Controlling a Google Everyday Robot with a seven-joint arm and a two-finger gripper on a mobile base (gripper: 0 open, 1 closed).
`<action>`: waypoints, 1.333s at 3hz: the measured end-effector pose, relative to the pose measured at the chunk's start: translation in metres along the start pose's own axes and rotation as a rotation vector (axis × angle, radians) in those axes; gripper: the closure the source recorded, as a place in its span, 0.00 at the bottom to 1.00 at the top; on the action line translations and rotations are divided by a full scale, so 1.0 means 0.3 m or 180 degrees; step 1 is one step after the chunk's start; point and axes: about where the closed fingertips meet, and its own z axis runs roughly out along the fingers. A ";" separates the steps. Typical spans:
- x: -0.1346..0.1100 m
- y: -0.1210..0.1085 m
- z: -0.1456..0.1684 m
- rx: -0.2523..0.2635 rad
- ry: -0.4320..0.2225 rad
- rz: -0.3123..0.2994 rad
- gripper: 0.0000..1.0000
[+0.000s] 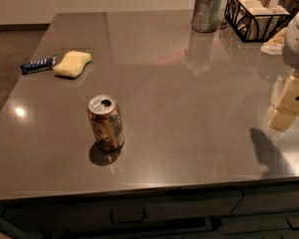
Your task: Knock orange can over
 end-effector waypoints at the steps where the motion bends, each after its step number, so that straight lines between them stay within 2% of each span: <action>1: 0.000 0.000 0.000 0.0001 0.0000 0.0000 0.00; 2: -0.017 -0.004 0.007 -0.0067 -0.0107 0.0056 0.00; 3: -0.085 0.022 0.037 -0.0158 -0.0392 0.0094 0.00; 4: -0.200 0.080 0.075 -0.0213 -0.0787 0.0100 0.00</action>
Offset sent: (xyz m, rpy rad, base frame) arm 0.0058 0.0102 -0.0068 0.0999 0.0586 -0.0085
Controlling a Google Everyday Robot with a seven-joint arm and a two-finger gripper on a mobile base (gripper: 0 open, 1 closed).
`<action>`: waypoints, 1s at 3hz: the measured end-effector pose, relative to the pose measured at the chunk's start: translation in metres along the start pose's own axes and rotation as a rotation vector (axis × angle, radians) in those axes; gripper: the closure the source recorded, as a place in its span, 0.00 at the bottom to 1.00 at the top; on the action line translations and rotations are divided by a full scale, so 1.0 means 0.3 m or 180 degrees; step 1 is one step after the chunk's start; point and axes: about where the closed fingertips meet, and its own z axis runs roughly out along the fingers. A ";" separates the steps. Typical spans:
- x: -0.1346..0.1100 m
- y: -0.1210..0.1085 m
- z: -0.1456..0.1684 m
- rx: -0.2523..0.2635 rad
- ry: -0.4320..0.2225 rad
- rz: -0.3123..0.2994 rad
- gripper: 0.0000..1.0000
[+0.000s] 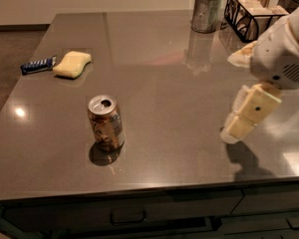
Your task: Knock orange can over
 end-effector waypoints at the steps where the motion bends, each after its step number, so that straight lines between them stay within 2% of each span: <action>1: -0.107 0.041 0.106 -0.0096 -0.0313 -0.0033 0.00; 3: -0.289 0.133 0.341 -0.0375 -0.0680 -0.0146 0.00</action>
Offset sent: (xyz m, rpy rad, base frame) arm 0.0116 0.1423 -0.0752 0.2243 0.0377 0.1498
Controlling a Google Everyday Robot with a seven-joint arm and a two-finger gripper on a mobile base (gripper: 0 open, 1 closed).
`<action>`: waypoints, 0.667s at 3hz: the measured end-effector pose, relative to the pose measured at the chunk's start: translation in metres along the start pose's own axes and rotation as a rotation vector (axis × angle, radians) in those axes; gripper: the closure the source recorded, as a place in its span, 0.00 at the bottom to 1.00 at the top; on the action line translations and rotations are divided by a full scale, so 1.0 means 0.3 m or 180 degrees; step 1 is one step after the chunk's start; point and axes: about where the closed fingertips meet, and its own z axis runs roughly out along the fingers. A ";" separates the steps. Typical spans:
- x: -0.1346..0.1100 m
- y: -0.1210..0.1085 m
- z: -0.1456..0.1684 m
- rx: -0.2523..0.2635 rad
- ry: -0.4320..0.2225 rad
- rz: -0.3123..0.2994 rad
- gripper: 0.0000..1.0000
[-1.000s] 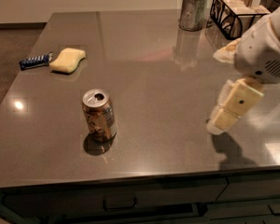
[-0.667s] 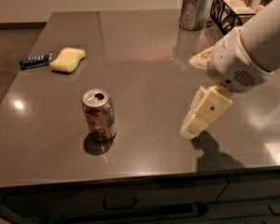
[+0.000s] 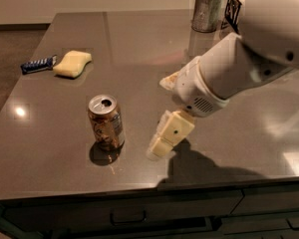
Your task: Knock orange can over
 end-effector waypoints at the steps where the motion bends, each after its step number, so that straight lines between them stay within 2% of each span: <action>1: -0.070 0.029 0.096 -0.0106 -0.0172 -0.0011 0.00; 2: -0.159 0.044 0.169 -0.0207 -0.0389 0.0023 0.00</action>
Offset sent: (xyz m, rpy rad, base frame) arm 0.0059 0.1090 -0.0142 0.2194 0.0629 0.0616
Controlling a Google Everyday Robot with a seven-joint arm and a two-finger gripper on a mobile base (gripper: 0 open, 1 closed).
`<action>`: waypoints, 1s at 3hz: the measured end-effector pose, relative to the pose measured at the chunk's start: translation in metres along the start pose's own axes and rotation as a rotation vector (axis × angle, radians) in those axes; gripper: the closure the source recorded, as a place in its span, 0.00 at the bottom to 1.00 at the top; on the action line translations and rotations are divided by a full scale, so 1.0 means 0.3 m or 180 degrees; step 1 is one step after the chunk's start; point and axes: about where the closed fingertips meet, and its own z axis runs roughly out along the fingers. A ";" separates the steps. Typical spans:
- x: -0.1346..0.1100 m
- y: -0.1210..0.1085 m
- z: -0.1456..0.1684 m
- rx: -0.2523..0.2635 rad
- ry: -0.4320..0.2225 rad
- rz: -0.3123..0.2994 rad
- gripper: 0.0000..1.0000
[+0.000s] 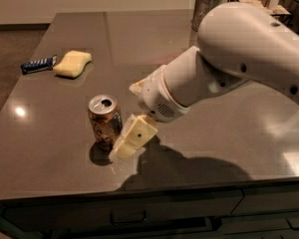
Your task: Knock orange can over
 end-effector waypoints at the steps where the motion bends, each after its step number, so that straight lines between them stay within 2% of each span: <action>1: -0.065 -0.012 0.057 -0.0073 -0.0180 0.0055 0.00; 2: -0.115 -0.008 0.098 -0.0124 -0.0288 0.0075 0.00; 3: -0.148 -0.010 0.115 -0.0166 -0.0361 0.0108 0.16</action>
Offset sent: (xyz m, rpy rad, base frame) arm 0.0135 0.0669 0.0027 0.1433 0.0519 0.0211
